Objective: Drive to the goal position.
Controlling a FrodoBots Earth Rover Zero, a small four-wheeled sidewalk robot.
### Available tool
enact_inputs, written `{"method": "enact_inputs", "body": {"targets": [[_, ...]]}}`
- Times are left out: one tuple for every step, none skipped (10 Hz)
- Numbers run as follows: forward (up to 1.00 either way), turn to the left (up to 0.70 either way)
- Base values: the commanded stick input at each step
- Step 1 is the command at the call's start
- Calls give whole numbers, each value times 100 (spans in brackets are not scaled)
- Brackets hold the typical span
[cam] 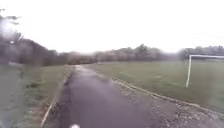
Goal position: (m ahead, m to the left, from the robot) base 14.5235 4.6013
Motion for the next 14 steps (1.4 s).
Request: {"method": "enact_inputs", "body": {"targets": [[85,34],[85,34],[85,34],[85,34],[85,34],[85,34],[85,34],[85,34],[85,27],[85,19],[0,0],[0,0],[0,0],[0,0]]}}
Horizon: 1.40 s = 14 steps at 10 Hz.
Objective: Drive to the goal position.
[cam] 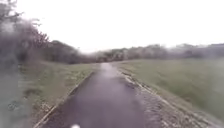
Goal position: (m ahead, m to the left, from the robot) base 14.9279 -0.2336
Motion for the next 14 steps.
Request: {"method": "enact_inputs", "body": {"targets": [[0,0],[0,0],[0,0],[0,0],[0,0],[85,0],[85,0],[85,0],[85,0],[85,0],[85,0],[85,0],[85,-1],[85,-1]]}}
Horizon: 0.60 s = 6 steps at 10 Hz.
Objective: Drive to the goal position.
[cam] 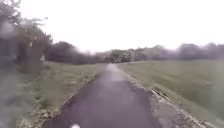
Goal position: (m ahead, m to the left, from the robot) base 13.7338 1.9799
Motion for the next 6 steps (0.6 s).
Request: {"method": "enact_inputs", "body": {"targets": [[85,-34],[85,-34],[85,-34],[85,-20],[85,-5],[85,-6]]}}
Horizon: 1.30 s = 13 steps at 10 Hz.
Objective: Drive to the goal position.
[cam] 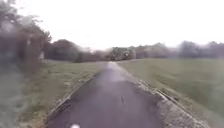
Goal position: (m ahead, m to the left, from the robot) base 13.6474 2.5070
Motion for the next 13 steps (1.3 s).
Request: {"method": "enact_inputs", "body": {"targets": [[85,-15],[85,-31],[85,-19],[85,-7],[85,0],[85,0],[90,0],[96,0],[100,0],[100,0],[100,0],[100,0],[100,0]]}}
